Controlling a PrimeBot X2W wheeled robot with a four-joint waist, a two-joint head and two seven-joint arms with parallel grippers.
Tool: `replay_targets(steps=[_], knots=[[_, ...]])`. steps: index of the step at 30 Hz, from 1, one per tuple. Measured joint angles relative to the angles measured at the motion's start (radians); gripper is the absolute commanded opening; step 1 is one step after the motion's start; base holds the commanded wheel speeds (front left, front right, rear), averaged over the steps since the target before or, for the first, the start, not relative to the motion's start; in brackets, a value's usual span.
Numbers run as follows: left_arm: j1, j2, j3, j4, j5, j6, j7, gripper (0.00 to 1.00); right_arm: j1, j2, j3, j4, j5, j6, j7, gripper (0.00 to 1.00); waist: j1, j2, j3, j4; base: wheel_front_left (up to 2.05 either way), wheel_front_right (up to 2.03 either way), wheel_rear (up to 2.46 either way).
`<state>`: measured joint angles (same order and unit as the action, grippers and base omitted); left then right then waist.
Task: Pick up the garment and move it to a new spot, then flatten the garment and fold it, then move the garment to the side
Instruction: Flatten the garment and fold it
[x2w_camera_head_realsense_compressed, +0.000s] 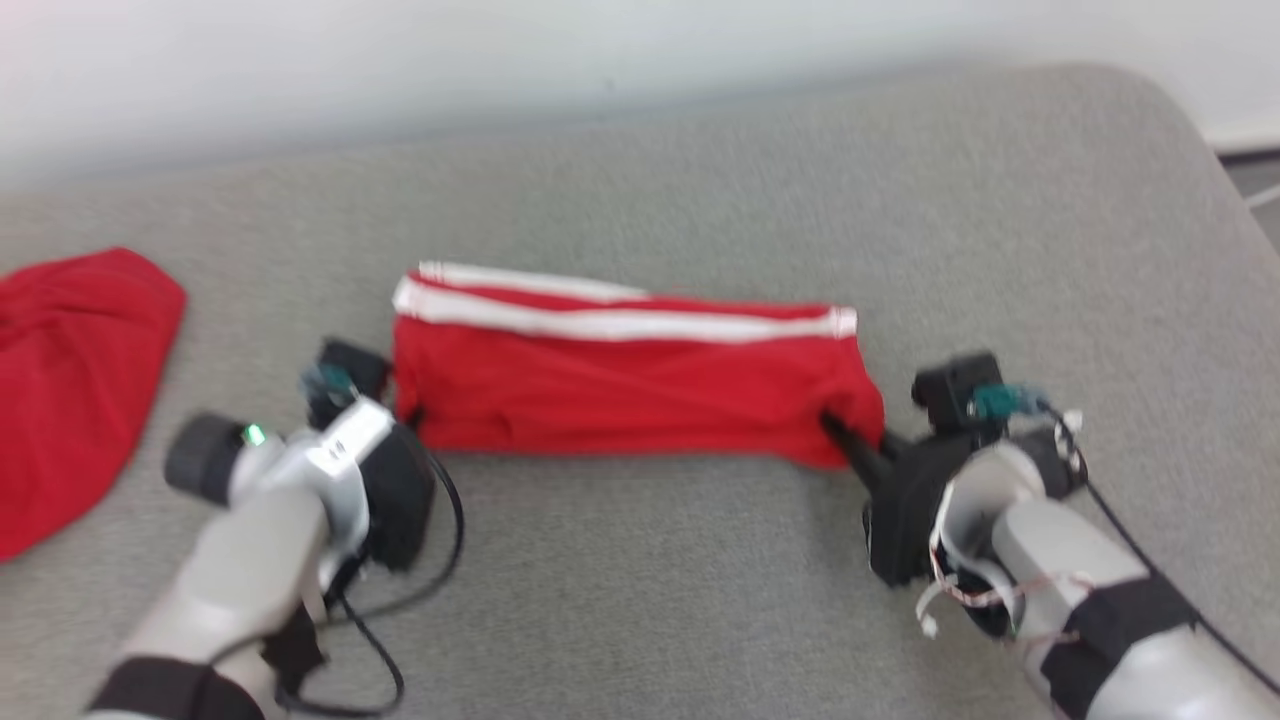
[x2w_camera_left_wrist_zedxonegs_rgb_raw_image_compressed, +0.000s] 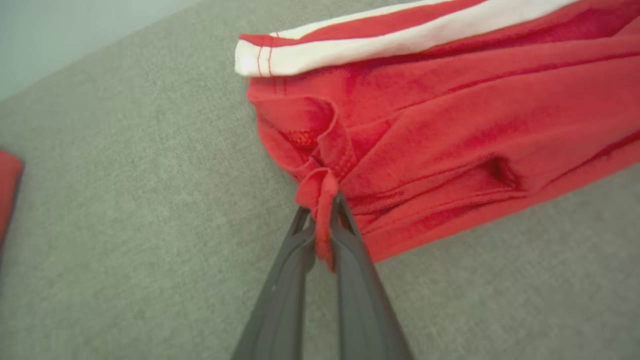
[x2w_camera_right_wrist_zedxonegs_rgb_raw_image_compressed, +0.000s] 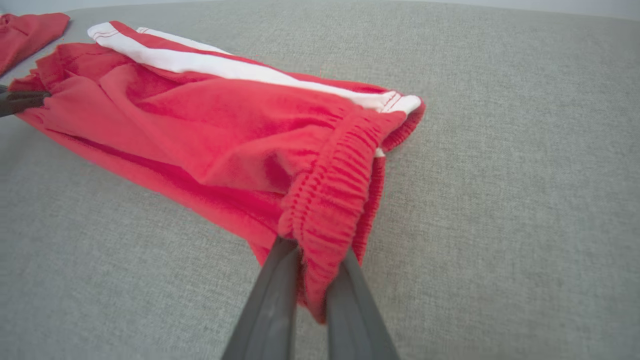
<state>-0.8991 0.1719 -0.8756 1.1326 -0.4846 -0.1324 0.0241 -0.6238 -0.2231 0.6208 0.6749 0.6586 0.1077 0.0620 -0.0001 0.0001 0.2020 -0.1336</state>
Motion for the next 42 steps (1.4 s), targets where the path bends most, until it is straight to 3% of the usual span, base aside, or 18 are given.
replay_targets(steps=[13,24,37,38,39,40,42], knots=[[0.201,-0.044,-0.016,0.013,-0.013,0.028,-0.055,0.0,0.174,-0.027,0.039,-0.005,0.038,0.008,0.036,0.0,-0.0002,-0.0002,-0.162,0.099,0.0,0.0,0.0],[0.319,-0.05,-0.006,-0.002,-0.051,0.045,-0.087,0.0,0.212,-0.061,0.064,-0.049,0.066,0.016,0.109,0.0,0.0,-0.0002,-0.223,0.192,0.0,0.0,0.0],[0.362,-0.057,0.017,-0.023,-0.084,0.054,-0.106,0.0,0.231,-0.082,0.079,-0.083,0.099,0.016,0.191,0.0,0.0001,-0.0001,-0.226,0.194,0.0,0.0,0.0],[0.362,-0.058,0.02,-0.024,-0.088,0.056,-0.108,0.16,0.232,-0.083,0.076,-0.088,0.102,0.016,0.193,0.23,0.0001,-0.0001,-0.226,0.193,0.0,0.0,0.0],[0.362,-0.057,0.023,-0.026,-0.091,0.06,-0.112,0.9,0.232,-0.084,0.072,-0.093,0.107,0.016,0.193,0.6,0.0001,-0.0002,-0.225,0.193,0.0,0.0,0.0],[0.363,-0.057,0.027,-0.029,-0.094,0.063,-0.119,1.0,0.232,-0.085,0.066,-0.098,0.116,0.016,0.193,0.97,0.0001,-0.0001,-0.225,0.192,0.0,0.0,0.0],[0.364,-0.052,0.038,-0.037,-0.099,0.071,-0.128,1.0,0.236,-0.089,0.053,-0.109,0.13,0.016,0.193,1.0,0.0001,-0.0001,-0.225,0.19,0.0,0.0,0.0]])
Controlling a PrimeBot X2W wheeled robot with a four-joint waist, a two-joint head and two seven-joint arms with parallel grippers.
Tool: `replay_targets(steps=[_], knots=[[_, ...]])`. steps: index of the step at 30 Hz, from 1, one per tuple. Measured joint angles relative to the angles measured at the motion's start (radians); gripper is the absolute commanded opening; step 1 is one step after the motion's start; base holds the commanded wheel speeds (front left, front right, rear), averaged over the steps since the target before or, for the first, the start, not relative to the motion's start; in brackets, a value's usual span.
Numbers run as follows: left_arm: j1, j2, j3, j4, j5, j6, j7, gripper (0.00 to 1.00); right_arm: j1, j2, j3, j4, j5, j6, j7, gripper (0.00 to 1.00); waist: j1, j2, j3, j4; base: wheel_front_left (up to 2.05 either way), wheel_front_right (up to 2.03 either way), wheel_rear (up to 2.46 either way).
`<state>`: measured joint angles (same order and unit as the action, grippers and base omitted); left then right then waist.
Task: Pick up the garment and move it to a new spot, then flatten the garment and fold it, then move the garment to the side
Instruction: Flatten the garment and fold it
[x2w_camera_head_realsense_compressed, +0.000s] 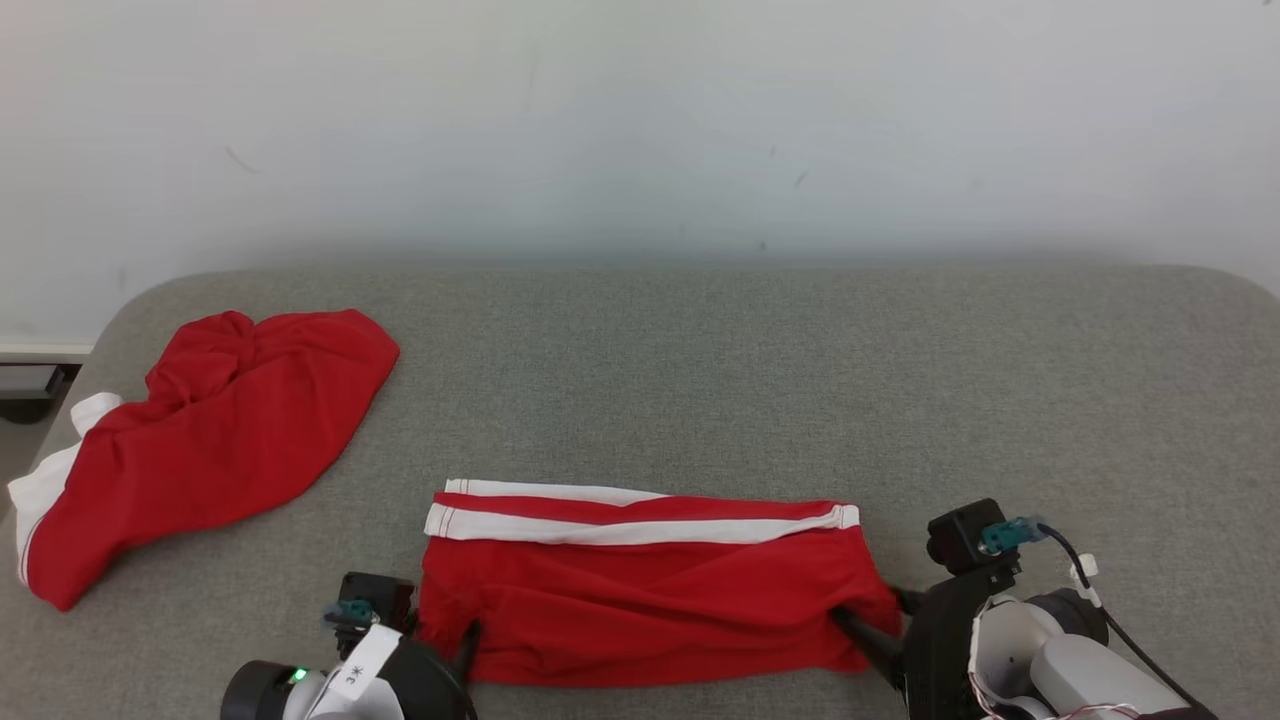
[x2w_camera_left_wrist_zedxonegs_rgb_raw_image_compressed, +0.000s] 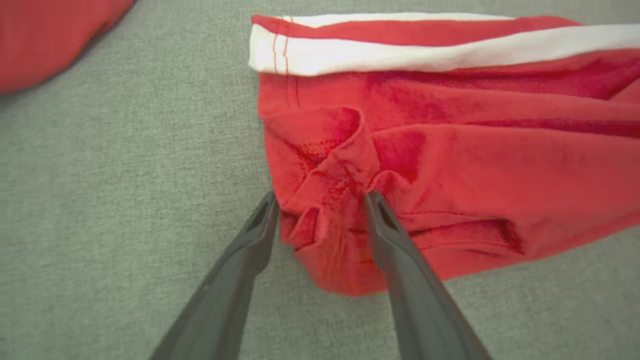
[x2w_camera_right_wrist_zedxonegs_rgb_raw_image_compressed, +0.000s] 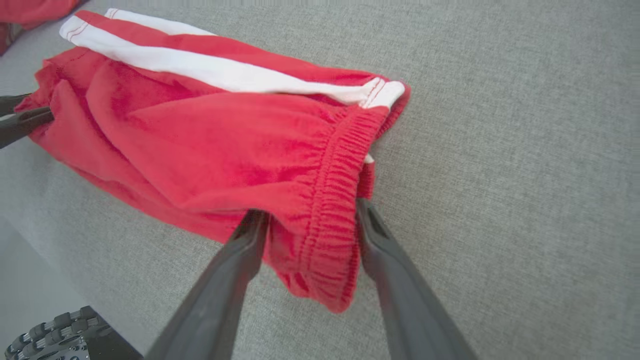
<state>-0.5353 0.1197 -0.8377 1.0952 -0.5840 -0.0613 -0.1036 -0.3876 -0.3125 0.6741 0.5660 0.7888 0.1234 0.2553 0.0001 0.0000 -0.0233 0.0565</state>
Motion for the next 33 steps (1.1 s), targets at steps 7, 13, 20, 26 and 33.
replay_targets(steps=[7,13,20,26,33], knots=[[0.044,0.018,0.03,-0.04,-0.017,0.021,-0.054,1.0,0.057,-0.023,-0.045,-0.085,0.057,0.0,-0.019,1.0,0.0,0.0,-0.009,-0.008,0.0,0.0,0.0],[0.067,0.07,0.057,-0.096,-0.023,0.077,-0.113,1.0,0.077,-0.059,-0.099,-0.162,0.051,-0.029,-0.099,1.0,0.0,0.0001,-0.023,-0.022,0.0,0.0,0.0],[0.112,0.114,0.089,-0.198,-0.012,0.151,-0.14,1.0,0.116,-0.065,-0.142,-0.236,0.022,-0.082,-0.202,1.0,0.0,0.0001,-0.034,-0.041,0.0,0.0,0.0],[0.181,0.137,0.142,-0.302,-0.007,0.177,-0.146,1.0,0.177,-0.069,-0.174,-0.282,-0.005,-0.14,-0.285,1.0,0.0,0.0001,-0.038,-0.053,0.0,0.0,0.0],[0.291,0.167,0.211,-0.438,0.016,0.186,-0.147,1.0,0.249,-0.09,-0.206,-0.322,-0.019,-0.191,-0.354,1.0,-0.0001,0.0001,-0.037,-0.056,0.0,0.0,0.0]])
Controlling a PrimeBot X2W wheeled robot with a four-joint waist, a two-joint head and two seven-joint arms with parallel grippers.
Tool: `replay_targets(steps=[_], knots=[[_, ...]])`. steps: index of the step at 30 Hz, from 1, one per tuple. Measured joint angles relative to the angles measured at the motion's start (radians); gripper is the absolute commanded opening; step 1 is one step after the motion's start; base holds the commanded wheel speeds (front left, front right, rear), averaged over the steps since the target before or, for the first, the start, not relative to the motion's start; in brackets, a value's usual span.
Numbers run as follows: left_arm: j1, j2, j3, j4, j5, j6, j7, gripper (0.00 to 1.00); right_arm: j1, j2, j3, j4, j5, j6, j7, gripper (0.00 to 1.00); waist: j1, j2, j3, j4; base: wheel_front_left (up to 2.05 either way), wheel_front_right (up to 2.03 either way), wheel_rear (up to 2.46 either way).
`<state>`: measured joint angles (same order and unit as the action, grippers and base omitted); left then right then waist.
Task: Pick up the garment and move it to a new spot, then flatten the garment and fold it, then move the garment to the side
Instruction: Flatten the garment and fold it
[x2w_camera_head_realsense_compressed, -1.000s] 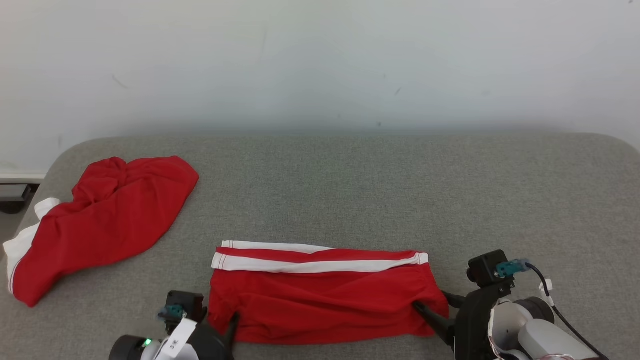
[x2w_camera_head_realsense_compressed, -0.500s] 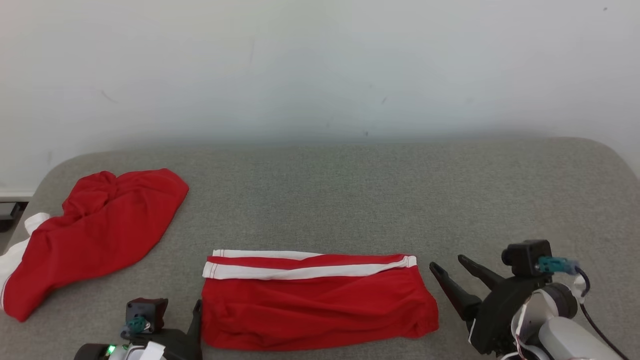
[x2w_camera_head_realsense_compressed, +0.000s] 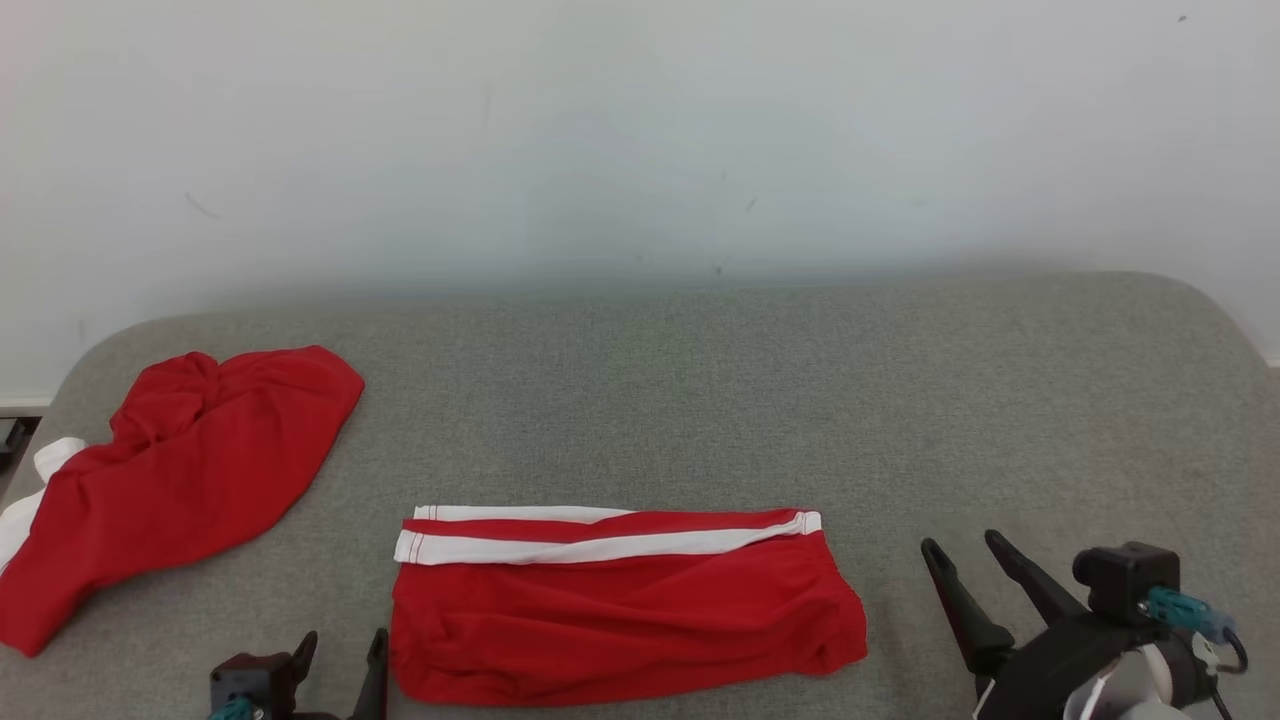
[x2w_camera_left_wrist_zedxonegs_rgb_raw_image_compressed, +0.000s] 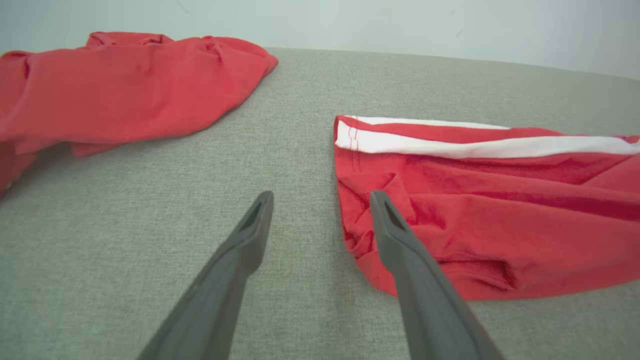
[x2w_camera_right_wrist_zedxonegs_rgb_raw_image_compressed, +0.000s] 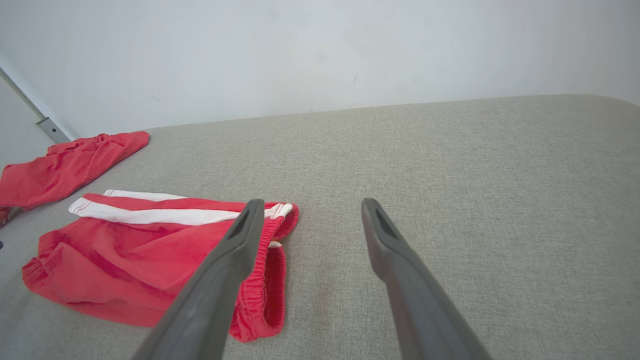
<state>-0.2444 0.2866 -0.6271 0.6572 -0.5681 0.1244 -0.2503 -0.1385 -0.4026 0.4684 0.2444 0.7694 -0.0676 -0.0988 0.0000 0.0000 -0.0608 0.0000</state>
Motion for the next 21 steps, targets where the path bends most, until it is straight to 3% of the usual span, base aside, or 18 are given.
replay_targets(steps=[11,21], knots=[[0.093,-0.048,0.184,-0.129,0.133,0.0,0.0,1.0,0.048,-0.011,-0.025,-0.038,-0.011,-0.022,-0.033,1.0,0.0,0.0,0.013,0.035,0.0,0.0,0.0],[0.149,-0.088,0.268,-0.257,0.264,0.0,0.0,1.0,-0.04,0.013,0.013,0.021,-0.009,-0.03,0.088,1.0,0.0,0.0,0.02,0.087,0.0,0.0,0.0]])
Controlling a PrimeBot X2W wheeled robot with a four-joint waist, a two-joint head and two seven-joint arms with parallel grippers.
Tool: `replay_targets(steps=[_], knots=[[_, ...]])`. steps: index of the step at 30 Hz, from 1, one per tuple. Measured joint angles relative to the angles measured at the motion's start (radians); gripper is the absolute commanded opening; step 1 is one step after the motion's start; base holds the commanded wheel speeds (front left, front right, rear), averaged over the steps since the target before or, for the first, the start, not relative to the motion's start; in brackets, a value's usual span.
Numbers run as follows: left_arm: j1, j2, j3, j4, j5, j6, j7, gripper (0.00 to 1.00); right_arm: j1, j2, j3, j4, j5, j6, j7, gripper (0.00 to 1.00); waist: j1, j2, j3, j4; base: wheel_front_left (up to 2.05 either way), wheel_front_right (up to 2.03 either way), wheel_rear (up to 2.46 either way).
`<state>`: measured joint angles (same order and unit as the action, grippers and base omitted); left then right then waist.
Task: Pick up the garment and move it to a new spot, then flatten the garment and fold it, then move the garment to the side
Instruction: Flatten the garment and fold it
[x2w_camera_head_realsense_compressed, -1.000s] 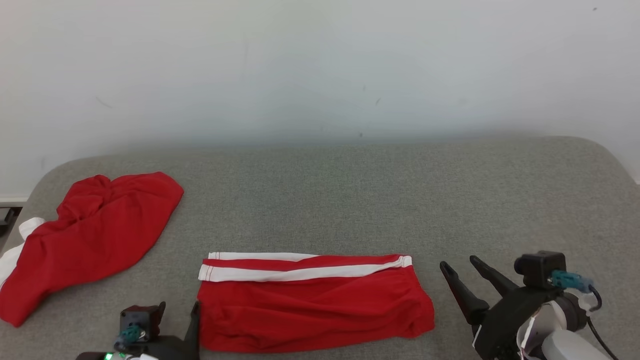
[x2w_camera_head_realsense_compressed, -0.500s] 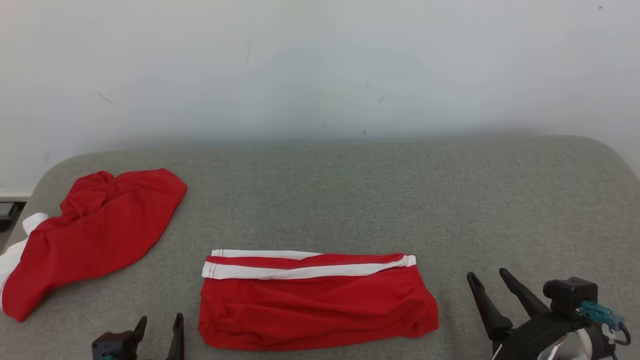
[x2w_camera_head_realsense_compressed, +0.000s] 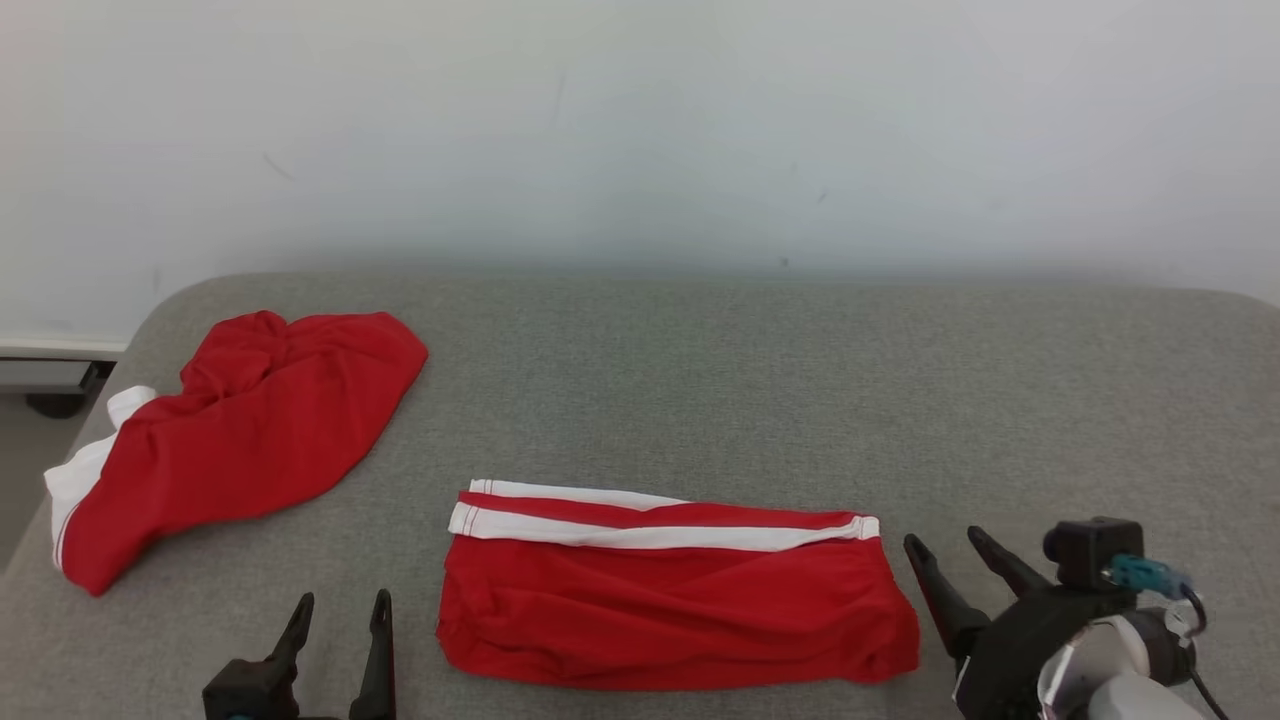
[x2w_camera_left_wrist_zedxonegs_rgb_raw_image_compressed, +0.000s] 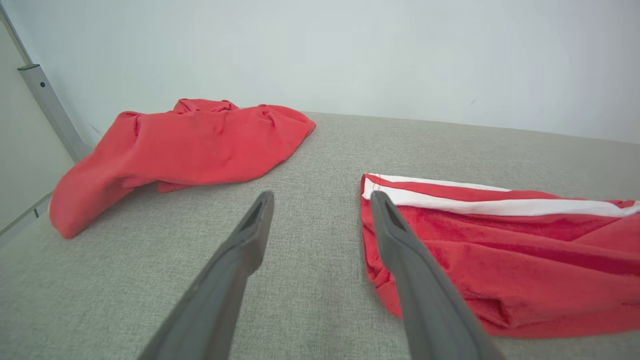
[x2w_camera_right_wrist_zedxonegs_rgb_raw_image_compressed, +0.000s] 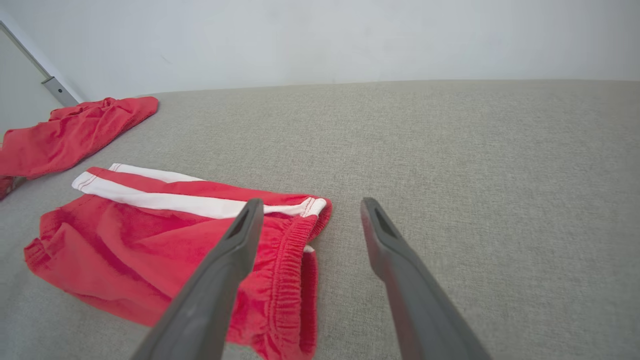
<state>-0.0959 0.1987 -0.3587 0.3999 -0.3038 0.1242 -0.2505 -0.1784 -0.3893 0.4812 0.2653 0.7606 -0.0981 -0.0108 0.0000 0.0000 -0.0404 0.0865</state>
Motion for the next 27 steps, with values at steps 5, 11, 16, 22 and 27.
replay_targets(steps=[5,11,16,22,27], knots=[[0.022,-0.018,0.021,-0.045,0.044,0.0,-0.001,1.0,-0.042,0.02,0.027,0.047,0.012,-0.002,0.068,1.0,0.0,0.0,0.003,0.02,0.0,0.0,0.0],[0.044,-0.042,0.041,-0.105,0.094,0.0,0.003,1.0,-0.09,0.044,0.043,0.132,0.015,-0.009,0.156,1.0,0.0,0.0,0.011,0.052,0.0,0.0,0.0],[0.073,-0.045,0.062,-0.142,0.118,0.0,0.023,1.0,-0.126,0.06,0.059,0.196,0.016,-0.016,0.211,1.0,0.0,0.0,0.023,0.072,0.0,0.0,0.0],[0.075,-0.061,0.091,-0.197,0.156,0.0,0.05,1.0,-0.147,0.086,0.082,0.281,0.017,-0.018,0.283,1.0,0.0,0.0,0.042,0.088,0.0,0.0,0.0],[0.093,-0.071,0.098,-0.227,0.174,0.0,0.075,1.0,-0.167,0.097,0.091,0.309,0.018,-0.018,0.311,1.0,0.0,0.0,0.056,0.092,0.0,0.0,0.0]])
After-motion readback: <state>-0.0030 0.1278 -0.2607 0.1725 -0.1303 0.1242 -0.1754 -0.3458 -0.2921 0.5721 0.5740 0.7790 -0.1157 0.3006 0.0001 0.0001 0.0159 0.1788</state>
